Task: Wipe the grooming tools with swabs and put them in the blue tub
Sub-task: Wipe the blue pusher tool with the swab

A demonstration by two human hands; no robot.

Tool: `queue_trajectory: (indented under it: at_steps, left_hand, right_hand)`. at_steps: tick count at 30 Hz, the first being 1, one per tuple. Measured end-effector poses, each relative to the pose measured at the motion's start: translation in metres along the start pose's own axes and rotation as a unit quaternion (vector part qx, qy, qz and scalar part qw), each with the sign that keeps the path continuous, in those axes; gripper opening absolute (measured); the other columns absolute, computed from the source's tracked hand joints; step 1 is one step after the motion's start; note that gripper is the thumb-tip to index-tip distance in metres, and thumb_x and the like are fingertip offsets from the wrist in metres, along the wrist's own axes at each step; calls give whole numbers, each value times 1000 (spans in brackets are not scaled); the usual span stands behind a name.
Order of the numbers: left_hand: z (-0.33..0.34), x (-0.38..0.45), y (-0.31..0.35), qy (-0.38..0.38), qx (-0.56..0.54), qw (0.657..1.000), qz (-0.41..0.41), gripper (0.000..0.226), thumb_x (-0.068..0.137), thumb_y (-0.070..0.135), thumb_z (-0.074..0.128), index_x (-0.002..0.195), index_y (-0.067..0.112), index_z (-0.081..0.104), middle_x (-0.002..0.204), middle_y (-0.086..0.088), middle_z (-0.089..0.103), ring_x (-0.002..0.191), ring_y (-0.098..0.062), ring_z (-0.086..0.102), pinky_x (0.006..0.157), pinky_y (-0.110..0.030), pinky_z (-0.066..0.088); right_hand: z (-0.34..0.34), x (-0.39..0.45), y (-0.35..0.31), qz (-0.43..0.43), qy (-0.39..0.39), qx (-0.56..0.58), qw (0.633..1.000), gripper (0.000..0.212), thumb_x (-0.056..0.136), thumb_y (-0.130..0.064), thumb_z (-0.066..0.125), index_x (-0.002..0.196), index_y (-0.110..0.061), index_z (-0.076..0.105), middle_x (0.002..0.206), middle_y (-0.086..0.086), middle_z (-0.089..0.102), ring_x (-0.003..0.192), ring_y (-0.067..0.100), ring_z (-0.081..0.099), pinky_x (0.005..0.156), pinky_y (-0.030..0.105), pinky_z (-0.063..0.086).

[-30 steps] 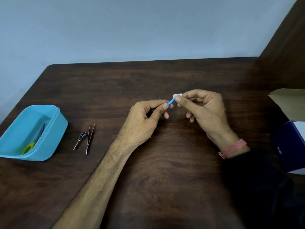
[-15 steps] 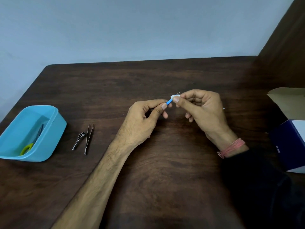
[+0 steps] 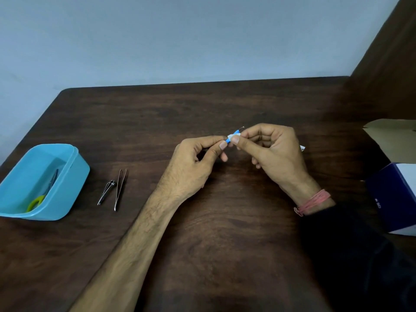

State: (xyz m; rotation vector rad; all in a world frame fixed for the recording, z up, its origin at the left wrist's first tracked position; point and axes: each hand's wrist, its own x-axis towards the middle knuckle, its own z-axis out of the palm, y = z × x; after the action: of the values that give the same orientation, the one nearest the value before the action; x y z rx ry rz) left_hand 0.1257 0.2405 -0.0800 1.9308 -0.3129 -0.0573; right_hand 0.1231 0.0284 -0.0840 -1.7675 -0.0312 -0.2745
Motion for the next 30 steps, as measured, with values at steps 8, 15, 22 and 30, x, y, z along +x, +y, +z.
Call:
queue_trajectory:
  at_steps: [8, 15, 22, 30]
  left_hand:
    - [0, 1, -2, 2, 6, 1000, 9, 24, 114, 32, 62, 124, 31, 83, 91, 5, 80, 40, -8, 51, 39, -20, 39]
    - [0, 0, -3, -1, 15, 1000, 19, 26, 112, 28, 67, 134, 33, 79, 96, 8, 81, 59, 7, 61, 54, -8, 45]
    - [-1, -1, -1, -35, -3, 999, -1, 28, 115, 22, 62, 138, 29, 77, 105, 14, 82, 62, 5, 62, 54, -8, 45]
    - [2, -2, 1, -15, -40, 999, -29, 23, 110, 22, 71, 130, 30, 80, 103, 11, 86, 70, -8, 73, 41, -25, 48]
  right_hand:
    - [0, 0, 0, 1, 6, 5, 1000, 17, 91, -29, 92, 87, -16, 84, 80, 11, 80, 49, 9, 54, 44, 23, 45]
    - [-1, 1, 1, 2, 15, 5, 1000, 16, 91, -29, 92, 88, -16, 84, 79, 6, 80, 48, 8, 54, 44, 23, 45]
    - [-1, 3, 3, 9, 22, 8, 1000, 17, 92, -31, 91, 89, -16, 84, 80, 7, 81, 47, 8, 53, 44, 23, 45]
    - [-1, 2, 3, -3, 13, 0, 1000, 17, 91, -32, 92, 90, -16, 84, 81, 8, 81, 49, 11, 54, 44, 25, 46]
